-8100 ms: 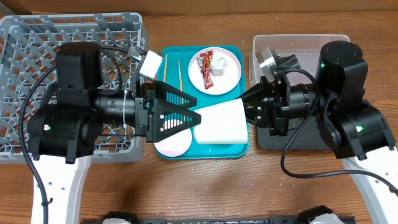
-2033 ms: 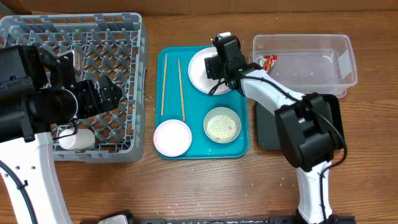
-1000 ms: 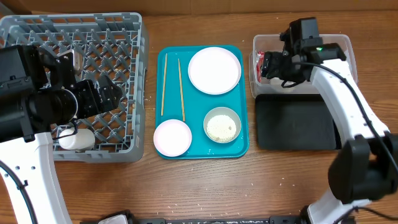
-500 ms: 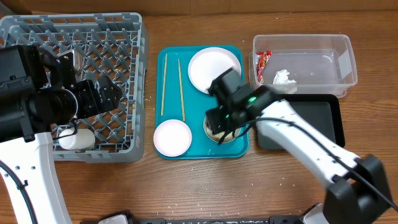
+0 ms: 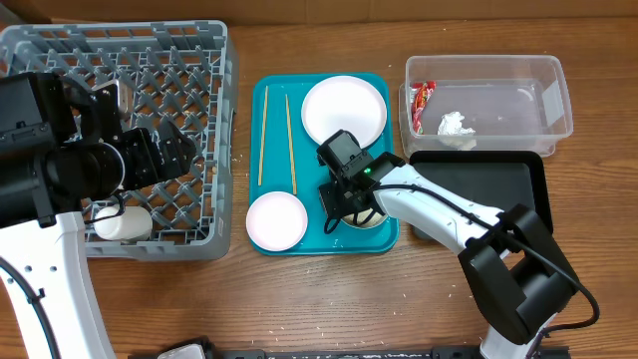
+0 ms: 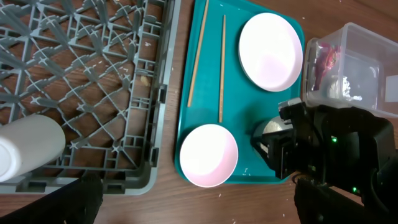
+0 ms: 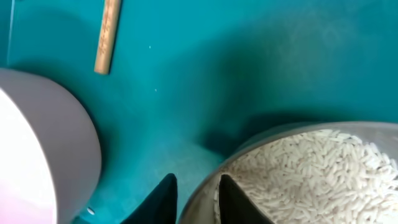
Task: Sort waste into correct bins and load items into the dishwasher
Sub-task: 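Grasp the rim of the grey rice bowl with the right gripper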
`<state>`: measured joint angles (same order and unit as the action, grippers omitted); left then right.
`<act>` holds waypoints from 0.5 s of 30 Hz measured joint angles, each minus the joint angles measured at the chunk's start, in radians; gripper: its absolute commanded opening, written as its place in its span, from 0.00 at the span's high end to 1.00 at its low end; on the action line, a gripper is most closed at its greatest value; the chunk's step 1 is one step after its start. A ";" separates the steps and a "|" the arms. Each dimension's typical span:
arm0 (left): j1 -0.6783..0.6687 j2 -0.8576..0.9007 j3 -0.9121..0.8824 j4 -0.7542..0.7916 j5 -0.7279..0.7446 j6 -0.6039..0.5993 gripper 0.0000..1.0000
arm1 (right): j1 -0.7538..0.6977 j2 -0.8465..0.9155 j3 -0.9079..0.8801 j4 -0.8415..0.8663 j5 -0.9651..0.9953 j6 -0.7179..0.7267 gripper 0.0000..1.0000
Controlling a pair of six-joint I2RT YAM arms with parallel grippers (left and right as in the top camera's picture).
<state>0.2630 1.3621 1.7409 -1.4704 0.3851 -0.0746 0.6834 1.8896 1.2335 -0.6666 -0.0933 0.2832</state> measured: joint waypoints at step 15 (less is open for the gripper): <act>0.000 0.000 0.000 0.000 0.000 0.000 0.00 | 0.004 -0.040 0.080 -0.174 0.052 0.106 0.96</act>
<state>0.2630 1.3621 1.7409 -1.4700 0.3847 -0.0742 0.6872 1.8496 1.3140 -0.8402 -0.0410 0.3889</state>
